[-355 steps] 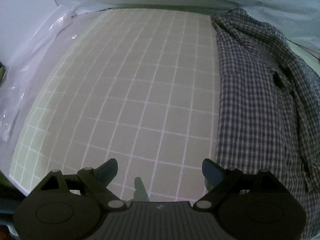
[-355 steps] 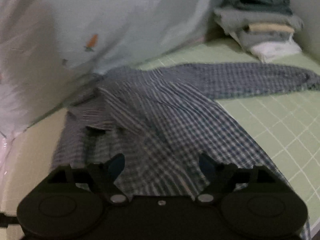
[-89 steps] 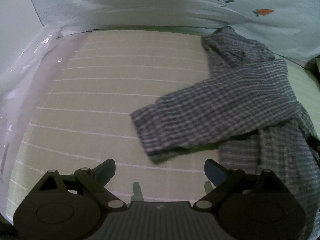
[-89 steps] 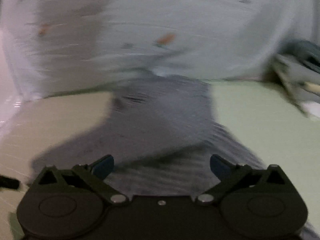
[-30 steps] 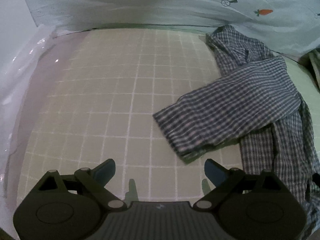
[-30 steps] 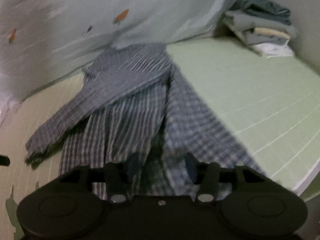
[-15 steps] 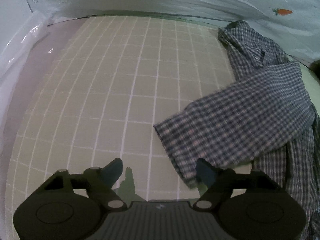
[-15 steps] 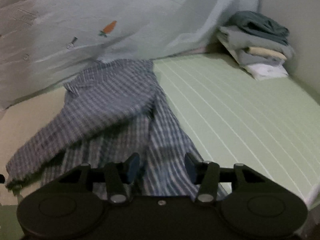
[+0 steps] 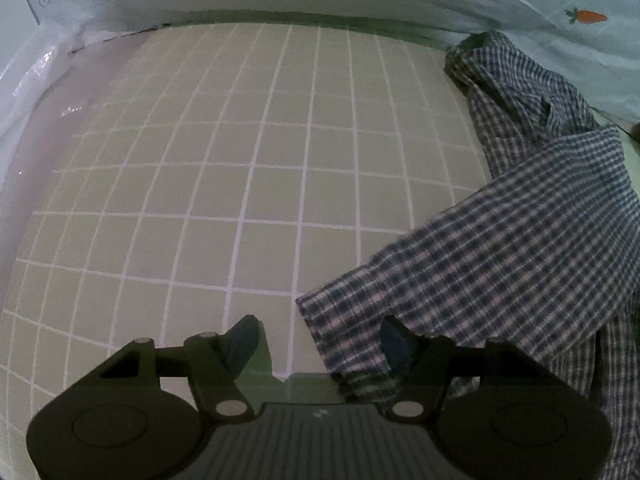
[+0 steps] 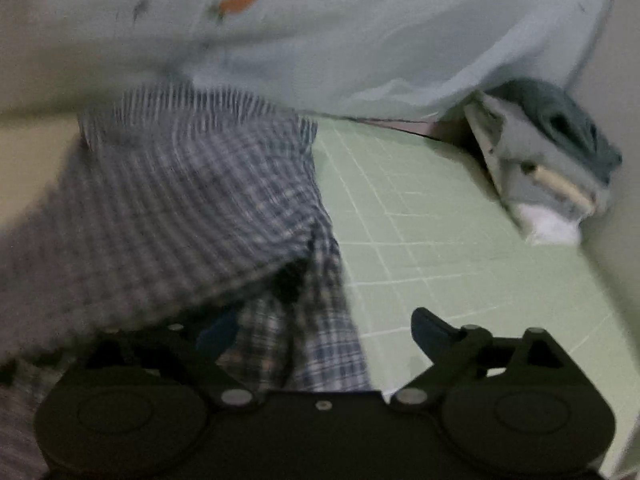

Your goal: Fold clothes

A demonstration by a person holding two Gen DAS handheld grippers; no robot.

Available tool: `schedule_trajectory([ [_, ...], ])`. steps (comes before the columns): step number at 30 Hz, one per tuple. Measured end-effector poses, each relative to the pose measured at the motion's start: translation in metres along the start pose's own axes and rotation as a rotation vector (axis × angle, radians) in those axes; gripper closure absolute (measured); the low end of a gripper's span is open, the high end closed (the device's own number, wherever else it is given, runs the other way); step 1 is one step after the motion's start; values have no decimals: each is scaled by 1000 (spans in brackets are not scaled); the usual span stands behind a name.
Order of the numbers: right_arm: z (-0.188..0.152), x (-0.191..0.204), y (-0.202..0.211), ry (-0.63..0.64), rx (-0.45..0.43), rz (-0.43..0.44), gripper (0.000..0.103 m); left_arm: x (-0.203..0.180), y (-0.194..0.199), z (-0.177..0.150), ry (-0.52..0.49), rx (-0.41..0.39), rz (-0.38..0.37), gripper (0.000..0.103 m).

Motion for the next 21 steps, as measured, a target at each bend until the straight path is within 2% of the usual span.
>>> schedule_trajectory([
  [2, 3, 3, -10, 45, 21, -39, 8, -1, 0, 1, -4, -10, 2, 34],
  [7, 18, 3, -29, 68, 24, -64, 5, -6, -3, 4, -9, -26, 7, 35],
  [8, 22, 4, -31, 67, 17, -69, 5, -7, -3, 4, -11, -34, 6, 41],
  [9, 26, 4, -33, 63, 10, -73, 5, -7, -2, 5, -13, -46, 3, 55],
  [10, 30, 2, -34, 52, 0, -77, 5, -7, -1, 6, -10, -53, -13, 65],
  [11, 33, 0, -33, 34, -14, -77, 5, -7, -1, 7, -3, -56, -34, 88],
  [12, 37, -2, -31, 18, -31, -72, 5, -5, -1, 9, 10, -53, -66, 96],
  [16, 49, -10, -24, -48, -97, -49, 4, 1, 5, 19, 37, -89, -70, 97],
  [21, 64, -21, -6, -139, -184, -10, 4, 19, 57, 46, 93, -269, -81, 98],
])
Point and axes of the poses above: each gripper's, at about its wrist camera, not at the fingertips, and y roughly against the way its jaws point, x to its left, z to its top, the point moved 3 cm from there along -y, roughly the way its jaws point, and after that the axes turned 12 degrees about x, right-handed, at the moved point
